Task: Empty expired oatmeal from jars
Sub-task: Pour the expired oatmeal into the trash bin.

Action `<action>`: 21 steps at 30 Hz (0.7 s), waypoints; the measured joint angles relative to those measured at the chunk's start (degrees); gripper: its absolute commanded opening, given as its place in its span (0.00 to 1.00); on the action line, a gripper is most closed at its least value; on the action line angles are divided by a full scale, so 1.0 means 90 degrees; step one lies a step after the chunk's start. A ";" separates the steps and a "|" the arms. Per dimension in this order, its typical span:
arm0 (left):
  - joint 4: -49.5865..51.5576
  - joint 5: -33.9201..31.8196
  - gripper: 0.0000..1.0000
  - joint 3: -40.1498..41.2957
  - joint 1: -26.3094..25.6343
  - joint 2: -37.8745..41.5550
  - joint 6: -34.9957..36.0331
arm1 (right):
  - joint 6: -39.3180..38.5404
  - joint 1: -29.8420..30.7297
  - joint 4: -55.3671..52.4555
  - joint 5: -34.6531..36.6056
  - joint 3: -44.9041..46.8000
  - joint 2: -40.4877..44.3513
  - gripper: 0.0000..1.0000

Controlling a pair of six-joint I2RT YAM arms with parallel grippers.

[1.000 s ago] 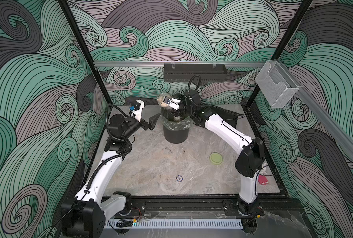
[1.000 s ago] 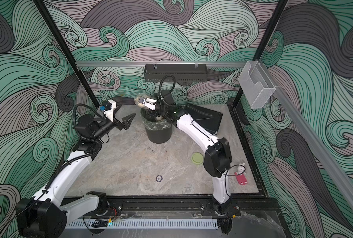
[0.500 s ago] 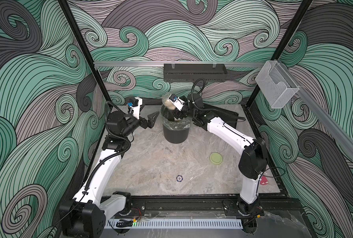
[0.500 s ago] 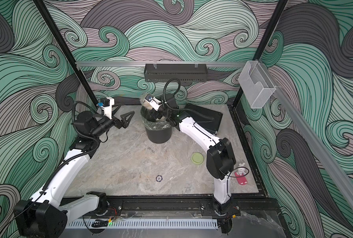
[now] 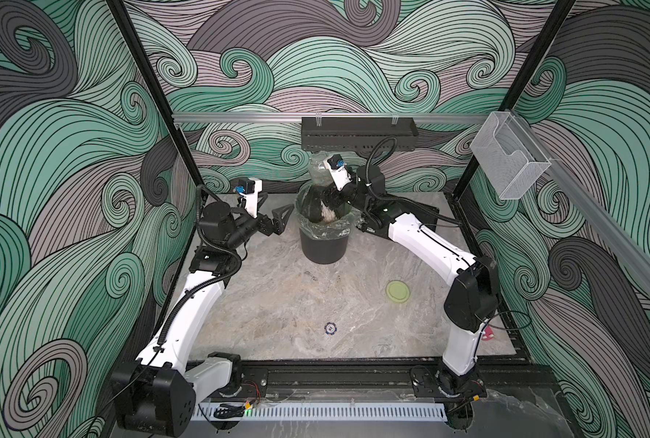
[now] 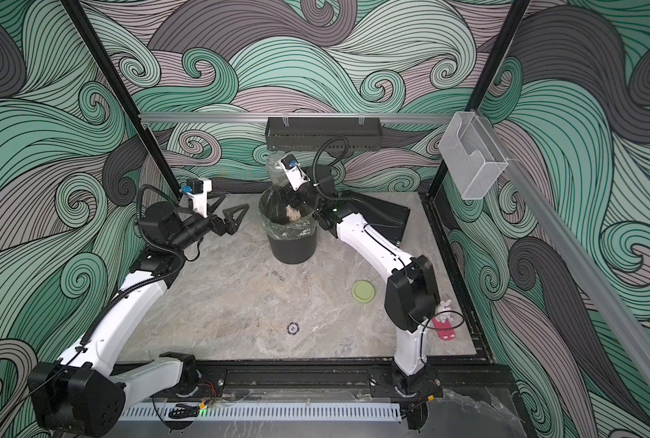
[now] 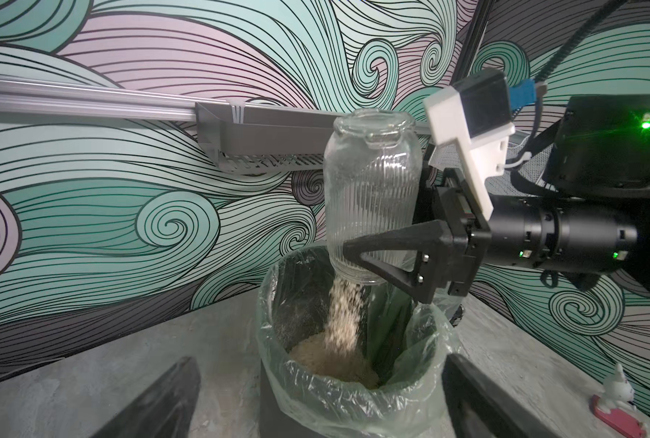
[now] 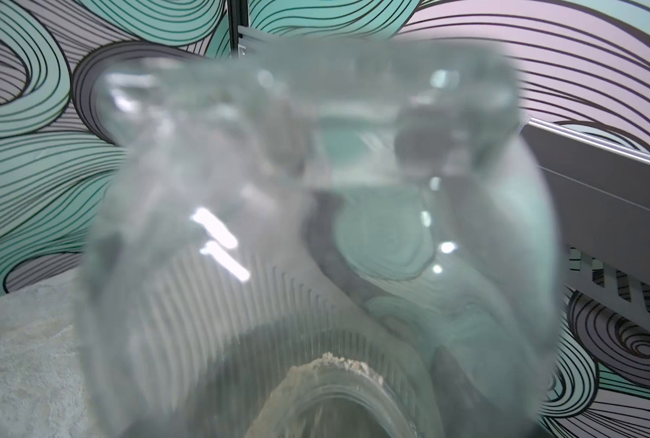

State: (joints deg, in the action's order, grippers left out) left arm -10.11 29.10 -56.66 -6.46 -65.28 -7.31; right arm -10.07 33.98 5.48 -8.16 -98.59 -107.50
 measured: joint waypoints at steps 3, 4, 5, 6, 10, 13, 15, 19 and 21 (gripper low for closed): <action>-0.0002 0.0019 0.99 -0.0036 0.0000 -0.0024 -0.0073 | 0.0508 -0.0024 0.0270 -0.0114 0.0134 0.0000 0.26; -0.0002 0.0027 0.98 -0.0049 0.0000 -0.0024 -0.0087 | 0.0670 -0.0029 0.0381 -0.0141 0.0192 0.0000 0.25; -0.0007 0.0032 0.99 -0.0061 0.0000 -0.0024 -0.0102 | 0.0750 -0.0029 0.0425 -0.0153 0.0226 0.0000 0.25; -0.0019 0.0034 0.99 -0.0068 0.0000 -0.0024 -0.0107 | 0.0782 -0.0022 0.0432 -0.0143 0.0253 0.0000 0.25; -0.0017 0.0041 0.99 -0.0068 0.0000 -0.0024 -0.0129 | 0.0287 0.0075 0.0202 0.0146 0.0270 0.0015 0.26; -0.0015 0.0041 0.98 -0.0068 0.0000 -0.0024 -0.0126 | 0.0568 0.0068 0.0600 -0.0119 0.0695 0.0177 0.27; -0.0017 0.0041 0.99 -0.0068 0.0000 -0.0024 -0.0129 | 0.1022 0.0005 0.0940 -0.0386 0.0930 0.0260 0.27; -0.0015 0.0044 0.99 -0.0070 0.0000 -0.0024 -0.0129 | 0.0928 -0.0078 0.0716 -0.0311 0.0614 0.0262 0.26; -0.0015 0.0046 0.98 -0.0070 0.0000 -0.0024 -0.0126 | 0.0393 0.0024 0.0304 0.0114 0.0282 0.0265 0.27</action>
State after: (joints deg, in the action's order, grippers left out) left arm -10.24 29.52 -57.30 -6.46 -65.49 -8.45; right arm -6.52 34.20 8.21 -7.14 -96.05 -105.12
